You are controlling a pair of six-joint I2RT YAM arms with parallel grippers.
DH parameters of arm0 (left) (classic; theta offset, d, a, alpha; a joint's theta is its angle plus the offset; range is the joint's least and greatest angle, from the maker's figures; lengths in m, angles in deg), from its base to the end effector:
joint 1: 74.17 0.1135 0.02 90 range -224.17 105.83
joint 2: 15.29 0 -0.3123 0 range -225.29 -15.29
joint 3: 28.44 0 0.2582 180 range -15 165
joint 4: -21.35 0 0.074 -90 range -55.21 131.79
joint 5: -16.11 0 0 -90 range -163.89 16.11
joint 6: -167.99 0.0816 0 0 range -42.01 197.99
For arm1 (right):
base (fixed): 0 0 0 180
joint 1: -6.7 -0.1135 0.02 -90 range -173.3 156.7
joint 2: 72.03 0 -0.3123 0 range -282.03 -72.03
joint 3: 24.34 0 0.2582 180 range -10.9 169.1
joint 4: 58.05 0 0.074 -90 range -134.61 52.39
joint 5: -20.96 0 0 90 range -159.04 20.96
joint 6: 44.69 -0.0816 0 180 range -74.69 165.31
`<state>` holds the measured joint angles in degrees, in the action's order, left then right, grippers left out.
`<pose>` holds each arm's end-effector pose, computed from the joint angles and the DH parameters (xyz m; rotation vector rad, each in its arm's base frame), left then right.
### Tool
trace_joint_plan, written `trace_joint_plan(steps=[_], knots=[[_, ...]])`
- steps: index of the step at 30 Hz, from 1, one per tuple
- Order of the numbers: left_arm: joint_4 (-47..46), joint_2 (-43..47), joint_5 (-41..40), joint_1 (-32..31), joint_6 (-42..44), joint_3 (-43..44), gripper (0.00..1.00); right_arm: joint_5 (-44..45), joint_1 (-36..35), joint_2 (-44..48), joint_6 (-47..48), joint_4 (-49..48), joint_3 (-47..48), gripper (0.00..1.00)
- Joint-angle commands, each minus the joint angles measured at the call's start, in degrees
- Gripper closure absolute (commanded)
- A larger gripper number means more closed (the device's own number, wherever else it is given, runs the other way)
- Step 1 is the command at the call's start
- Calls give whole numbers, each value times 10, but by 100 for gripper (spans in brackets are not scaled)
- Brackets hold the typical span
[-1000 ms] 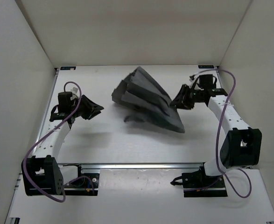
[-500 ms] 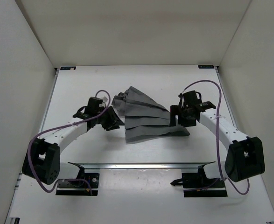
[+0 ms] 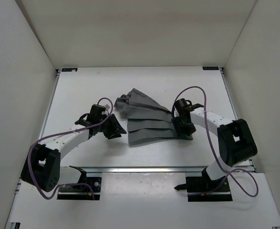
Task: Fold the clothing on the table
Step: Flatten the skirt out
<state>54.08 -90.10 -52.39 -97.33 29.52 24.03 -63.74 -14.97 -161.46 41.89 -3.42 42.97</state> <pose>0.2299 -0.1309 0.1938 -0.4366 2.6848 -0.9179 0.2738 0.1007 0.1774 -0.4438 2.8612 -0.0578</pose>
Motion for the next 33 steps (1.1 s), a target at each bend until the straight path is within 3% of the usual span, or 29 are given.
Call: trace_joint_plan(steps=[1,2,5,8,9,12,16,20,22,28,33], knots=[[12,44,15,48,14,-6,50,18,-29,-40,12,5,34,75],[21,54,21,67,25,-4,51,19,-42,-51,4,20,49,100],[49,78,35,126,53,9,50,-48,-91,-66,-26,53,123,100],[94,85,52,201,96,39,49,-193,-129,-89,-57,99,277,100],[113,77,55,215,108,60,50,-232,-130,-94,-72,119,355,100],[163,67,58,254,147,108,50,-286,-106,-57,-126,105,446,100],[179,66,54,245,153,135,49,-323,1,30,-175,64,295,100],[179,75,43,206,145,128,49,-410,145,117,-251,-26,11,100],[172,78,34,184,136,106,50,-405,156,131,-257,-33,-75,100],[130,67,-22,18,86,49,48,-371,87,121,-267,-44,-126,100],[90,55,-51,-87,34,-11,47,-363,83,118,-268,-50,-117,100]])
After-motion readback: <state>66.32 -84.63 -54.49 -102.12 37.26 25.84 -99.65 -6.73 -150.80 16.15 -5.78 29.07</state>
